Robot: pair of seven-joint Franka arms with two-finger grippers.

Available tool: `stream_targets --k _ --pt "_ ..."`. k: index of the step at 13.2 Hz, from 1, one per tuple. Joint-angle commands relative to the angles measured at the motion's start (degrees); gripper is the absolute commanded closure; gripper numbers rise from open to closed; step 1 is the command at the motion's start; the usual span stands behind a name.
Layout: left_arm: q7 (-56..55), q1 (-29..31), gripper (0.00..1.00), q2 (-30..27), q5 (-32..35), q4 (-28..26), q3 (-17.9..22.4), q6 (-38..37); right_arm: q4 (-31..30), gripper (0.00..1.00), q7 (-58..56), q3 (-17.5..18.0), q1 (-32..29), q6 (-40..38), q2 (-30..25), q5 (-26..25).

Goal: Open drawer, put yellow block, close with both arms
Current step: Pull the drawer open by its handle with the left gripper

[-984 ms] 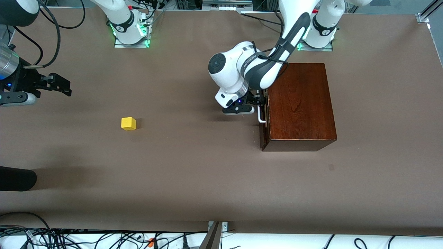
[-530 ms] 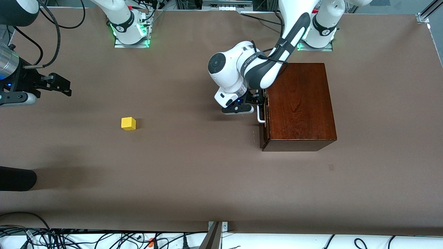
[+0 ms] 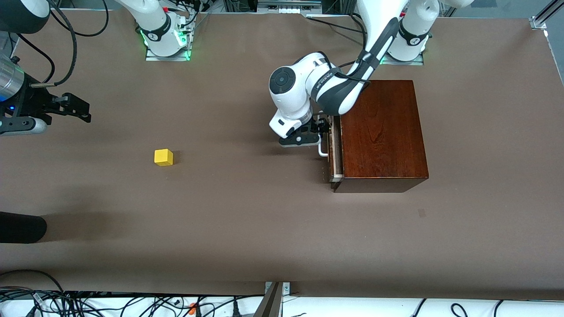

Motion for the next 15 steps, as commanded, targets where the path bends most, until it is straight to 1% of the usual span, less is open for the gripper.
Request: stream_targets --k 1,4,8,11,13,15 --pt "-1.7 -2.8 0.0 3.5 -3.0 4.8 -0.8 2.6 0.8 0.0 -0.6 0.2 -0.5 -1.0 0.1 0.1" --pt "-3.2 -4.1 0.0 5.9 -3.0 8.5 -0.8 2.6 0.8 0.0 -0.6 0.2 -0.5 -1.1 0.1 0.1" --pt "-3.2 -4.7 0.0 6.2 -3.1 9.7 -0.8 2.7 1.0 0.0 -0.6 0.5 -0.4 -0.9 0.4 0.0" --pt "-3.1 -5.0 0.0 6.2 -4.7 10.4 -0.8 2.7 1.0 0.0 -0.7 0.5 -0.4 -0.5 0.9 0.1" --pt "-3.1 -5.1 0.0 6.2 -4.7 10.6 -0.8 2.7 1.0 0.0 -0.4 0.7 0.1 -0.7 1.8 0.3" --pt "-3.1 -5.4 0.0 6.2 -5.3 11.1 -0.8 2.6 1.0 0.0 -0.7 0.8 0.7 -0.4 4.8 0.9"
